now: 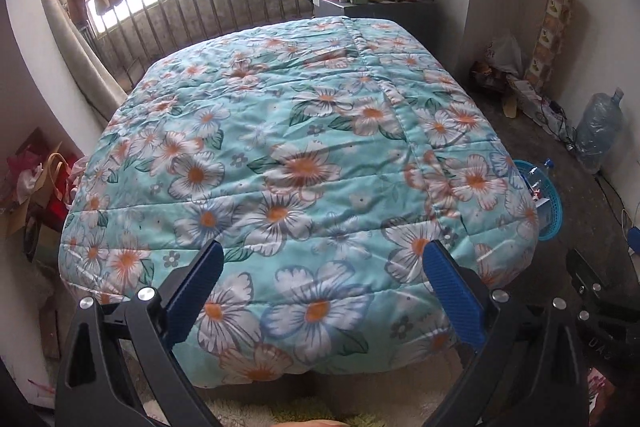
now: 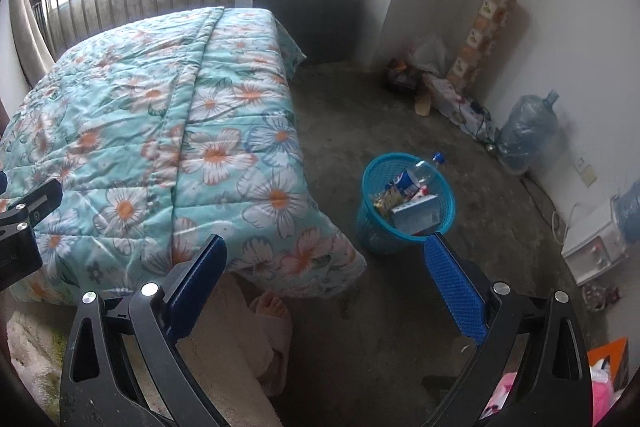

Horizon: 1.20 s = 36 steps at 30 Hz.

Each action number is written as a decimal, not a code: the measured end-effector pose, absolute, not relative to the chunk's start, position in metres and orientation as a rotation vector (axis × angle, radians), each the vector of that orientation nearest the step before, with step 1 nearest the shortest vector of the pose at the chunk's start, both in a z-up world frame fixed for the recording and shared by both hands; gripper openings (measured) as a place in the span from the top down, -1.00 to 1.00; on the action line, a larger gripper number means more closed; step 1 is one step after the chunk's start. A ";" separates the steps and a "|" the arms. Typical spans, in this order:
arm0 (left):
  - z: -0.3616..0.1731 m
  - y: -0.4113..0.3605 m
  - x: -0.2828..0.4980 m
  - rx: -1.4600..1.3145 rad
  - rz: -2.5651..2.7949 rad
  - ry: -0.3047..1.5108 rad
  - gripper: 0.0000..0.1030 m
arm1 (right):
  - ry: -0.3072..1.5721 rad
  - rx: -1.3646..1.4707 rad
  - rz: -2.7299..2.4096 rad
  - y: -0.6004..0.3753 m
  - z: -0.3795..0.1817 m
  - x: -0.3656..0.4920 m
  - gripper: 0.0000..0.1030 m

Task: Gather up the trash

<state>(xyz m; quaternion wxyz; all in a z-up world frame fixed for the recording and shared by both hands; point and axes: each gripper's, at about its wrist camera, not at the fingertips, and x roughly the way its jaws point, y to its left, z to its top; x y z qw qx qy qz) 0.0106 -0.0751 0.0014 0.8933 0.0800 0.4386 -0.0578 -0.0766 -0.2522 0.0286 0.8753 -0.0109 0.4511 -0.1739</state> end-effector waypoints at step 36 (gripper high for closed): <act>0.003 -0.077 0.025 0.150 -0.088 0.920 -0.89 | 0.958 -0.041 -0.418 -0.269 0.032 -0.076 -0.85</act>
